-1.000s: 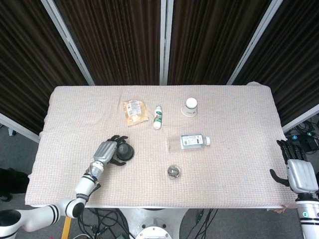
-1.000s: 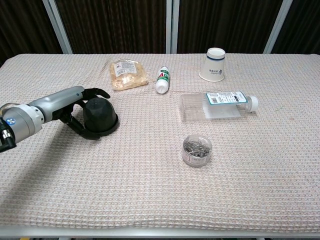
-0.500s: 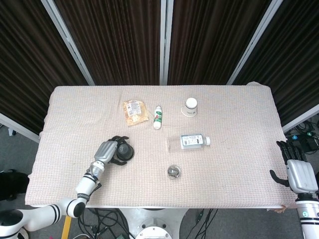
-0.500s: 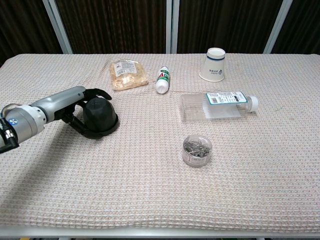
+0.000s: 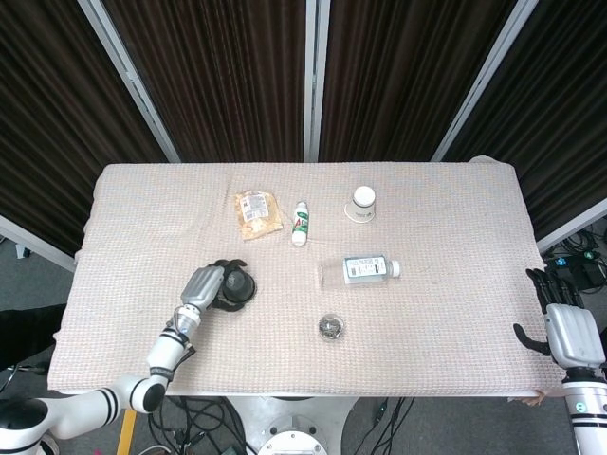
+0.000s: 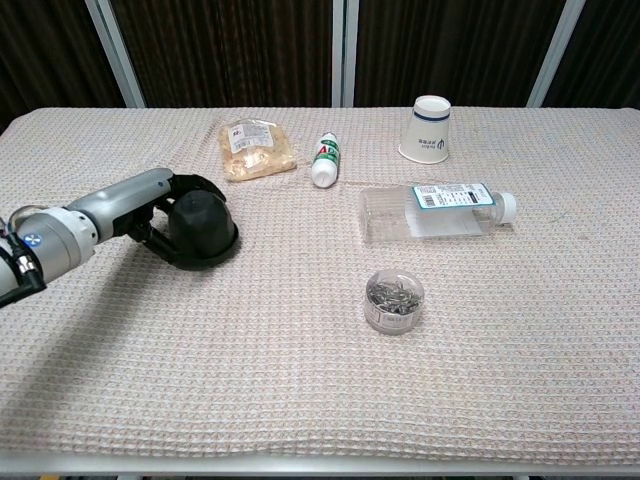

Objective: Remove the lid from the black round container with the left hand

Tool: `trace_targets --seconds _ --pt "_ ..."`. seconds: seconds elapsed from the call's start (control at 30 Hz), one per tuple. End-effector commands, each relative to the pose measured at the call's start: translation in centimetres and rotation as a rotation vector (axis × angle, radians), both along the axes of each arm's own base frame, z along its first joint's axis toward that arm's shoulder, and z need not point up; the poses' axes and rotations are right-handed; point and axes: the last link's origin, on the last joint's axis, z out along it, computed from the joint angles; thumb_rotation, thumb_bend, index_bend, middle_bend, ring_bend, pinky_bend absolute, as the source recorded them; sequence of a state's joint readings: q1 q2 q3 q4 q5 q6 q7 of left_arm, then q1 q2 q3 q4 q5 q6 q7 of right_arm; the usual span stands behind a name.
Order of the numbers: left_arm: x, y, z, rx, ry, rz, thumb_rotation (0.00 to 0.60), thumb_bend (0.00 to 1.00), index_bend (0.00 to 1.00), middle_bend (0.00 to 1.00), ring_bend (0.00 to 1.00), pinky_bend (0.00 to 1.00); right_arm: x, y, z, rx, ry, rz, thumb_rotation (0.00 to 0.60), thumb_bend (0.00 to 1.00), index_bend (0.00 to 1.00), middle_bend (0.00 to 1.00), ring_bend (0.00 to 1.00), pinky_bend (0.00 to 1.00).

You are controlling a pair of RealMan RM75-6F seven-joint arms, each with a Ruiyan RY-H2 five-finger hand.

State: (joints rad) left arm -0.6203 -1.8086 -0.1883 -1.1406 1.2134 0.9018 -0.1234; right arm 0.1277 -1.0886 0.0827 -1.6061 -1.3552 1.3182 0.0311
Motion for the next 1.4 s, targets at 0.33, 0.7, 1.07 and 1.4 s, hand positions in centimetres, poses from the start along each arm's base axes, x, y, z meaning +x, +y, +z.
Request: trace_targets --seconds 0.33,0.7,1.07,1.4 --pt "0.9 1.0 2.4 0.057 -0.003 -0.035 0.600 0.25 0.36 0.39 0.26 0.36 0.1 0.0 -0.1 0.001 0.000 0.003 0.600 0.20 0.04 0.07 0.00 0.01" --pt "8.1 6.4 12.3 0.241 0.145 -0.237 0.600 0.25 0.36 0.40 0.26 0.37 0.4 0.1 0.1 -0.023 -0.014 0.034 0.600 0.21 0.05 0.07 0.00 0.01" --pt "4.5 5.5 10.5 0.052 0.250 -0.076 0.600 0.25 0.36 0.41 0.27 0.38 0.4 0.2 -0.1 -0.010 -0.032 0.043 0.600 0.21 0.04 0.07 0.00 0.01" --pt "9.7 6.7 12.7 0.209 0.169 -0.177 0.600 0.25 0.36 0.41 0.27 0.38 0.2 0.1 -0.3 -0.006 -0.029 0.029 0.600 0.21 0.04 0.07 0.00 0.01"
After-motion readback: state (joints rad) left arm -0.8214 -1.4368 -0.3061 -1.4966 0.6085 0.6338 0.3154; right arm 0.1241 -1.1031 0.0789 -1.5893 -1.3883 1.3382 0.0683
